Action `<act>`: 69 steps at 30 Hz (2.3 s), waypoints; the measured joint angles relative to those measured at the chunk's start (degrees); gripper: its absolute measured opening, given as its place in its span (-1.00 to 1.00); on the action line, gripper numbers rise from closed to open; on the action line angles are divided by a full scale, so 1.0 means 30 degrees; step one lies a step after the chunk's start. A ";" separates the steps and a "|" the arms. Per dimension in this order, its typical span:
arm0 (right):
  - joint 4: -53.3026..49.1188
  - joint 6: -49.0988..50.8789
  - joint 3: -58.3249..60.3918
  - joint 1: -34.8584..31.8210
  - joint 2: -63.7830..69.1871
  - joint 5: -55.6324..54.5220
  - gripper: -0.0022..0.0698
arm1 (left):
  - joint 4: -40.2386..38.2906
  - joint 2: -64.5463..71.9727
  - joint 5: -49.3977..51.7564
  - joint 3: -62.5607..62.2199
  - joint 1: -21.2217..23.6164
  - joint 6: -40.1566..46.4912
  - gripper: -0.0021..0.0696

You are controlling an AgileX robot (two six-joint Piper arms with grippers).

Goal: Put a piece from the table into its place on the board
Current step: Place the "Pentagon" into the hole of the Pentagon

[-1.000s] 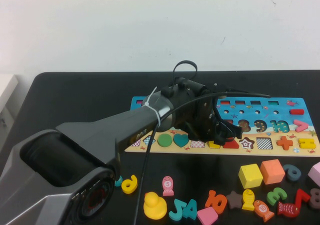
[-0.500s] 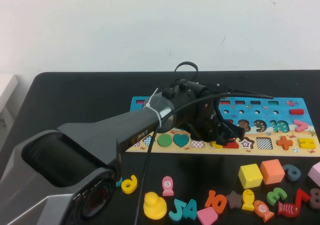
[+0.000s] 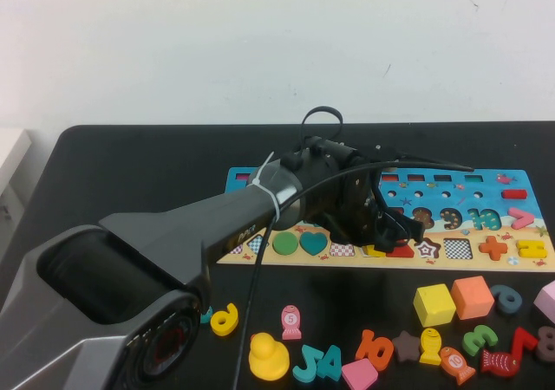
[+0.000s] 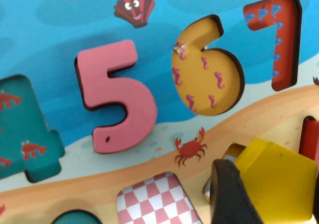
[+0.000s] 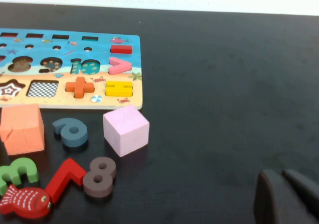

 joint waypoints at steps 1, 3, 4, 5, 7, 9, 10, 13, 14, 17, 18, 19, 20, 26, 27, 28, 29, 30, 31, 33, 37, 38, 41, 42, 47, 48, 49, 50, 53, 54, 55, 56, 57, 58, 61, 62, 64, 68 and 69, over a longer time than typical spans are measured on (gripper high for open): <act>0.0000 0.0000 0.0000 0.0000 0.0000 0.0000 -0.89 | 0.0000 0.0000 0.0000 0.0000 0.0000 0.0000 -0.10; 0.0000 0.0000 0.0000 0.0000 0.0000 0.0000 -0.89 | 0.0034 0.0000 0.0012 0.0000 0.0000 0.0000 -0.10; 0.0000 0.0000 0.0000 0.0000 0.0000 0.0000 -0.89 | 0.0034 0.0000 0.0044 0.0000 0.0000 0.0000 -0.10; 0.0000 0.0000 0.0000 0.0000 0.0000 0.0000 -0.89 | 0.0068 0.0000 0.0044 0.0000 0.0000 0.0000 -0.10; 0.0000 0.0000 0.0000 0.0000 0.0000 0.0000 -0.89 | 0.0062 0.0000 0.0044 0.0000 0.0000 0.0000 -0.10; 0.0000 0.0000 0.0000 0.0000 0.0000 0.0000 -0.89 | 0.0062 0.0000 0.0044 0.0000 0.0000 0.0000 -0.10; 0.0000 0.0000 0.0000 0.0000 0.0000 0.0000 -0.89 | 0.0062 0.0000 0.0091 -0.0037 0.0000 0.0000 -0.10; 0.0000 0.0000 0.0000 0.0000 0.0000 0.0000 -0.89 | 0.0146 0.0000 0.0354 -0.0265 0.0000 0.0000 -0.10; 0.0000 0.0000 0.0000 0.0000 0.0000 0.0000 -0.89 | 0.0297 0.0030 0.0612 -0.0435 0.0000 0.0000 -0.10; 0.0000 0.0000 0.0000 0.0000 0.0000 0.0000 -0.89 | 0.0775 0.0090 0.1124 -0.0964 0.0000 0.0000 -0.10; 0.0000 0.0000 0.0000 0.0000 0.0000 0.0000 -0.89 | 0.0823 0.0090 0.1201 -0.1112 0.0000 -0.0039 -0.10; 0.0000 0.0000 0.0000 0.0000 0.0000 0.0000 -0.89 | 0.0859 0.0090 0.1282 -0.1166 0.0000 -0.0041 -0.10; 0.0000 0.0000 0.0000 0.0000 0.0000 0.0000 -0.89 | 0.0902 0.0090 0.1341 -0.1212 0.0000 -0.0041 -0.10; 0.0000 0.0000 0.0000 0.0000 0.0000 0.0000 -0.89 | 0.0901 0.0519 0.1547 -0.1334 0.0000 -0.0041 -0.10; 0.0000 0.0000 0.0000 0.0000 0.0000 0.0000 -0.89 | 0.0901 0.0519 0.1586 -0.1373 0.0000 -0.0041 -0.10; 0.0000 0.0000 0.0000 0.0000 0.0000 0.0000 -0.89 | 0.0901 0.0546 0.1586 -0.1374 0.0000 -0.0041 -0.10; 0.0000 0.0000 0.0000 0.0000 0.0000 0.0000 -0.89 | 0.0901 0.0546 0.1586 -0.1374 0.0000 -0.0041 -0.10; 0.0000 0.0000 0.0000 0.0000 0.0000 0.0000 -0.89 | 0.0901 0.0546 0.1586 -0.1374 0.0000 -0.0041 -0.10; 0.0000 0.0000 0.0000 0.0000 0.0000 0.0000 -0.89 | 0.0901 0.0546 0.1586 -0.1374 0.0000 -0.0041 -0.10; 0.0000 0.0000 0.0000 0.0000 0.0000 0.0000 -0.89 | 0.0901 0.0546 0.1609 -0.1374 0.0000 -0.0041 -0.10; 0.0000 0.0000 0.0000 0.0000 0.0000 0.0000 -0.89 | 0.0901 0.0546 0.1630 -0.1374 0.0000 -0.0041 -0.10; 0.0000 0.0000 0.0000 0.0000 0.0000 0.0000 -0.89 | 0.0901 0.0546 0.1630 -0.1374 0.0000 -0.0041 -0.10; 0.0000 0.0000 0.0000 0.0000 0.0000 0.0000 -0.89 | 0.0901 0.0546 0.1674 -0.1401 0.0000 -0.0041 -0.10; 0.0000 0.0000 0.0000 0.0000 0.0000 0.0000 -0.89 | 0.0901 0.0546 0.1702 -0.1401 0.0000 -0.0041 -0.10; 0.0000 0.0000 0.0000 0.0000 0.0000 0.0000 -0.89 | 0.0925 0.0546 0.1811 -0.1401 0.0000 -0.0041 -0.05; 0.0000 0.0000 0.0000 0.0000 0.0000 0.0000 -0.89 | 0.0973 0.0546 0.1853 -0.1401 0.0000 -0.0041 0.00; 0.0000 0.0000 0.0000 0.0000 0.0000 0.0000 -0.89 | 0.0973 0.0546 0.1904 -0.1401 0.0000 -0.0041 0.08; 0.0000 0.0000 0.0000 0.0000 0.0000 0.0000 -0.89 | 0.0986 0.0546 0.2101 -0.1401 0.0000 -0.0041 0.16; 0.0000 0.0000 0.0000 0.0000 0.0000 0.0000 -0.89 | 0.1063 0.0598 0.2465 -0.1401 0.0000 0.0045 0.30; 0.0000 0.0000 0.0000 0.0000 0.0000 0.0000 -0.89 | 0.1063 0.0598 0.2538 -0.1401 0.0033 0.0045 0.32; 0.0000 0.0000 0.0000 0.0000 0.0000 0.0000 -0.89 | 0.1063 0.0598 0.2530 -0.1401 0.0034 0.0082 0.32; 0.0000 0.0000 0.0000 0.0000 0.0000 0.0000 -0.89 | 0.1063 0.0550 0.2547 -0.1401 0.0034 0.0082 0.33; 0.0000 0.0000 0.0000 0.0000 0.0000 0.0000 -0.89 | 0.1063 0.0519 0.2597 -0.1401 0.0034 0.0082 0.34; 0.0000 0.0000 0.0000 0.0000 0.0000 0.0000 -0.89 | 0.1105 0.0525 0.2628 -0.1401 0.0034 0.0082 0.34; 0.0000 0.0000 0.0000 0.0000 0.0000 0.0000 -0.89 | 0.1148 0.0414 0.2707 -0.1401 0.0034 0.0137 0.35; 0.0000 0.0000 0.0000 0.0000 0.0000 0.0000 -0.89 | 0.1179 0.0367 0.2698 -0.1401 0.0034 0.0238 0.35; 0.0000 0.0000 0.0000 0.0000 0.0000 0.0000 -0.89 | 0.1291 0.0281 0.2747 -0.1529 0.0034 0.0603 0.36; 0.0000 0.0000 0.0000 0.0000 0.0000 0.0000 -0.89 | 0.1431 0.0175 0.2874 -0.2181 0.0034 0.1453 0.36; 0.0000 0.0000 0.0000 0.0000 0.0000 0.0000 -0.89 | 0.1431 0.0175 0.2874 -0.2379 0.0034 0.1580 0.34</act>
